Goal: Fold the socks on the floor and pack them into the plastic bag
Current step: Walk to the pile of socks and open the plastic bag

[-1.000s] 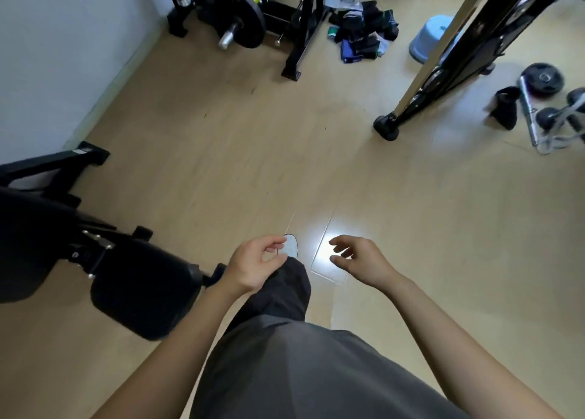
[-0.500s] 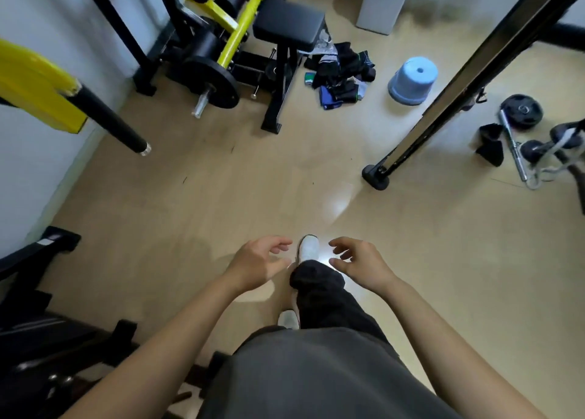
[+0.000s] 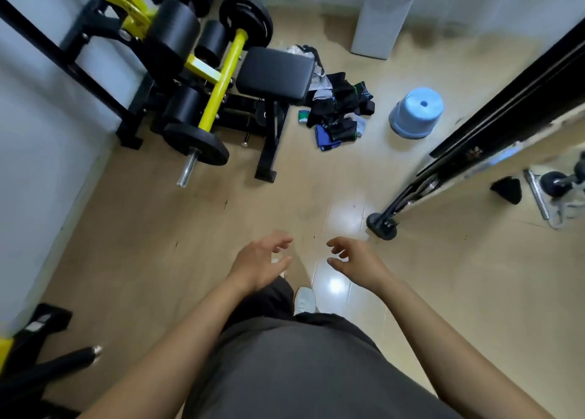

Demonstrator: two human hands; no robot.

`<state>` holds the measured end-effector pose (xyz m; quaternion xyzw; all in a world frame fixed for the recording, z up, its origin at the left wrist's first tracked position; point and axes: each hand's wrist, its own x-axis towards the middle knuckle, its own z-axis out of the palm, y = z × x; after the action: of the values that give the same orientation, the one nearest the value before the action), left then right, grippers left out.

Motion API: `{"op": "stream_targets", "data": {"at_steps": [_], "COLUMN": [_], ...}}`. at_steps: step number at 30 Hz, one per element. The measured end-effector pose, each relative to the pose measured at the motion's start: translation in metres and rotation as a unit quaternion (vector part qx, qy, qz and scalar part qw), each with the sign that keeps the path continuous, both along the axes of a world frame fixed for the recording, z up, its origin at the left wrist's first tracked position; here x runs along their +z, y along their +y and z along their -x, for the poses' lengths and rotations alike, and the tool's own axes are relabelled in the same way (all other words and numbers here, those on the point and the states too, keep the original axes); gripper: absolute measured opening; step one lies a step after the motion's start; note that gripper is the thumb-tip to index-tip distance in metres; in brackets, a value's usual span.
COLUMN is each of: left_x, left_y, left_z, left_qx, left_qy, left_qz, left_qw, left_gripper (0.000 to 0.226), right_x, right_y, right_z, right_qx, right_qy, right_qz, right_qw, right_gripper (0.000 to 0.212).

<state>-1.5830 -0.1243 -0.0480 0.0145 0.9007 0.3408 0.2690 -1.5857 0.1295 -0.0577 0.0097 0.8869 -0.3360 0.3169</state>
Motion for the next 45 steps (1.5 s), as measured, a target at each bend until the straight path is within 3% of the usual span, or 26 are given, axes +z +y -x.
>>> {"op": "stream_targets", "data": {"at_steps": [6, 15, 21, 27, 33, 39, 45], "left_x": [-0.020, -0.034, -0.038, -0.047, -0.021, -0.036, -0.073], "left_y": [0.008, 0.031, 0.087, 0.170, 0.246, 0.260, 0.251], "left_z": [0.143, 0.360, 0.481, 0.578, 0.633, 0.687, 0.758], "left_qx": [0.024, -0.088, -0.091, 0.010, 0.162, 0.274, 0.275], "left_qy": [-0.006, -0.027, -0.012, -0.035, -0.052, -0.050, -0.063], "left_qz": [-0.014, 0.008, 0.028, 0.045, 0.001, -0.047, -0.081], "left_qw": [1.000, 0.996, 0.995, 0.998, 0.985, 0.959, 0.956], "left_gripper": [0.039, 0.045, 0.044, 0.045, 0.046, 0.042, 0.044], "right_x": [-0.013, -0.001, -0.015, -0.056, -0.046, -0.036, -0.033], "right_y": [0.008, 0.048, 0.110, 0.193, 0.254, 0.256, 0.235], "right_z": [0.132, 0.320, 0.449, 0.603, 0.725, 0.810, 0.880], "right_qx": [-0.028, -0.137, -0.139, -0.039, 0.069, 0.090, 0.101], "right_qy": [-0.008, -0.026, -0.037, -0.037, -0.047, -0.021, 0.022], "right_qz": [-0.024, -0.030, -0.005, -0.007, -0.032, -0.035, -0.035], "right_qw": [0.999, 0.990, 0.990, 0.999, 0.996, 0.995, 0.994], "right_gripper": [0.038, 0.036, 0.036, 0.037, 0.036, 0.038, 0.037]}}
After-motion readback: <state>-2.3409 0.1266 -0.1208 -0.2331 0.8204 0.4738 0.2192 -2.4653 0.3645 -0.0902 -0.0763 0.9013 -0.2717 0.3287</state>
